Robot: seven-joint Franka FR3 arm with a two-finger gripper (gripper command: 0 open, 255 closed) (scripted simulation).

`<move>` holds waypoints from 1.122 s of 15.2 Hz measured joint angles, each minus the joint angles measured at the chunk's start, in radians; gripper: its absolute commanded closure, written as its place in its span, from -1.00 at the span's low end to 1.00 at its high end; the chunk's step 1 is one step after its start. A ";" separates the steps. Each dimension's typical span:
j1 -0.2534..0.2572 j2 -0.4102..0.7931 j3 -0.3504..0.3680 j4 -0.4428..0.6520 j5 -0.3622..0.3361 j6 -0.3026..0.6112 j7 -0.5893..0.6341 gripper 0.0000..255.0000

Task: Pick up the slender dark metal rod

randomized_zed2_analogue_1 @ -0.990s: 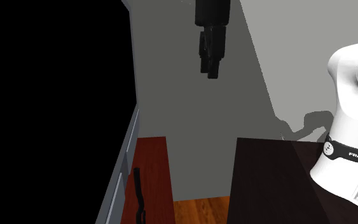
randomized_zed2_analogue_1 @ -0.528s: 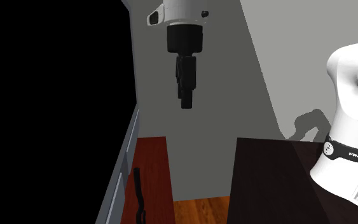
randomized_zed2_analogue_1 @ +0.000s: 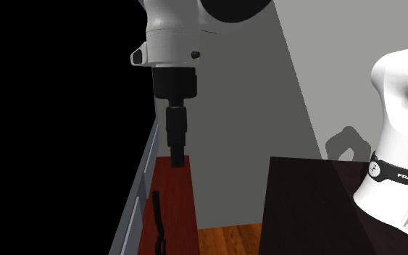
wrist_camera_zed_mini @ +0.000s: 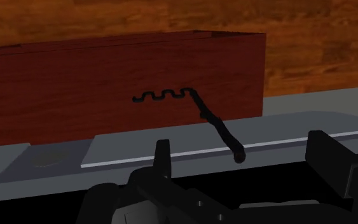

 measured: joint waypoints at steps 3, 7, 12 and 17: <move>0.014 0.113 0.015 0.074 0.017 0.039 0.001 -1.00; 0.020 0.184 0.021 0.110 0.023 0.073 0.000 -1.00; 0.022 0.230 0.022 0.098 0.026 0.131 -0.006 -1.00; 0.021 0.236 0.022 0.096 0.027 0.140 -0.009 1.00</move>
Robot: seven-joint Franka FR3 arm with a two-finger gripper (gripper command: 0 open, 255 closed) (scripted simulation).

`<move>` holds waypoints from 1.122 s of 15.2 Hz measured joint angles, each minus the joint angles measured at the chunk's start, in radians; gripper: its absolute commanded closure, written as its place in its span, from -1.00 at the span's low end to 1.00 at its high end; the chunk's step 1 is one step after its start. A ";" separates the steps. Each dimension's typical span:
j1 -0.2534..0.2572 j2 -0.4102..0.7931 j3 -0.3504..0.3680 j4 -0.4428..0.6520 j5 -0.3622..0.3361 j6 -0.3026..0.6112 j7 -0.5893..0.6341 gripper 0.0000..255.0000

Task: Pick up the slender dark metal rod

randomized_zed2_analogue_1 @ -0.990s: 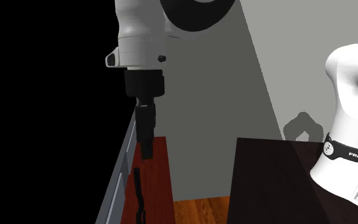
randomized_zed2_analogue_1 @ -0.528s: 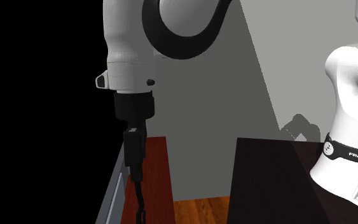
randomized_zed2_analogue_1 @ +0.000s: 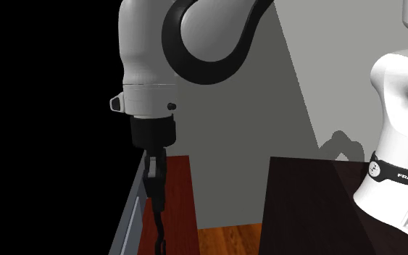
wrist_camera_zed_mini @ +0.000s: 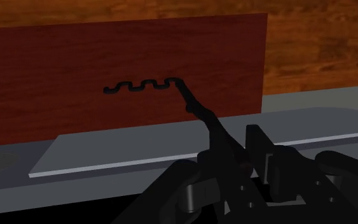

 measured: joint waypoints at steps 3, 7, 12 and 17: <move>0.000 0.000 0.000 0.000 0.000 0.000 0.000 1.00; 0.000 -0.002 0.000 0.003 -0.001 -0.005 0.001 1.00; -0.001 -0.044 -0.001 0.013 -0.003 -0.058 0.008 1.00; -0.003 -0.089 -0.002 0.030 -0.005 -0.119 0.014 1.00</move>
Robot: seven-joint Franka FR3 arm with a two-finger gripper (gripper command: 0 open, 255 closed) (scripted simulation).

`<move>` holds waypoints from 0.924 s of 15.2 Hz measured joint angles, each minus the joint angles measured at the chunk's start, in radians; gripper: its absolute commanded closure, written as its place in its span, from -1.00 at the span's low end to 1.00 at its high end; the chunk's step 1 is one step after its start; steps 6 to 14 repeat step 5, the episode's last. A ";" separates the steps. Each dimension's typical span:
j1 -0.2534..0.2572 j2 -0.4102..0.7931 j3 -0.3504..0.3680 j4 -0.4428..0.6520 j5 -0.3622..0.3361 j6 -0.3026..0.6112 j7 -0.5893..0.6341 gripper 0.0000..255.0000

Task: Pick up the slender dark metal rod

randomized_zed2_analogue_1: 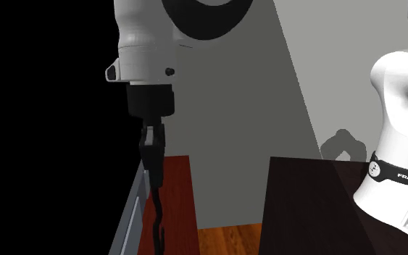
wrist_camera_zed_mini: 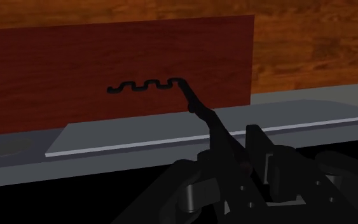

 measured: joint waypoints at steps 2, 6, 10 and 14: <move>0.000 -0.013 0.000 0.013 -0.002 -0.025 0.004 1.00; 0.000 -0.033 0.000 0.020 -0.002 -0.053 0.008 1.00; 0.000 -0.033 0.000 0.020 -0.002 -0.053 0.008 1.00; 0.000 -0.033 0.000 0.020 -0.002 -0.053 0.008 1.00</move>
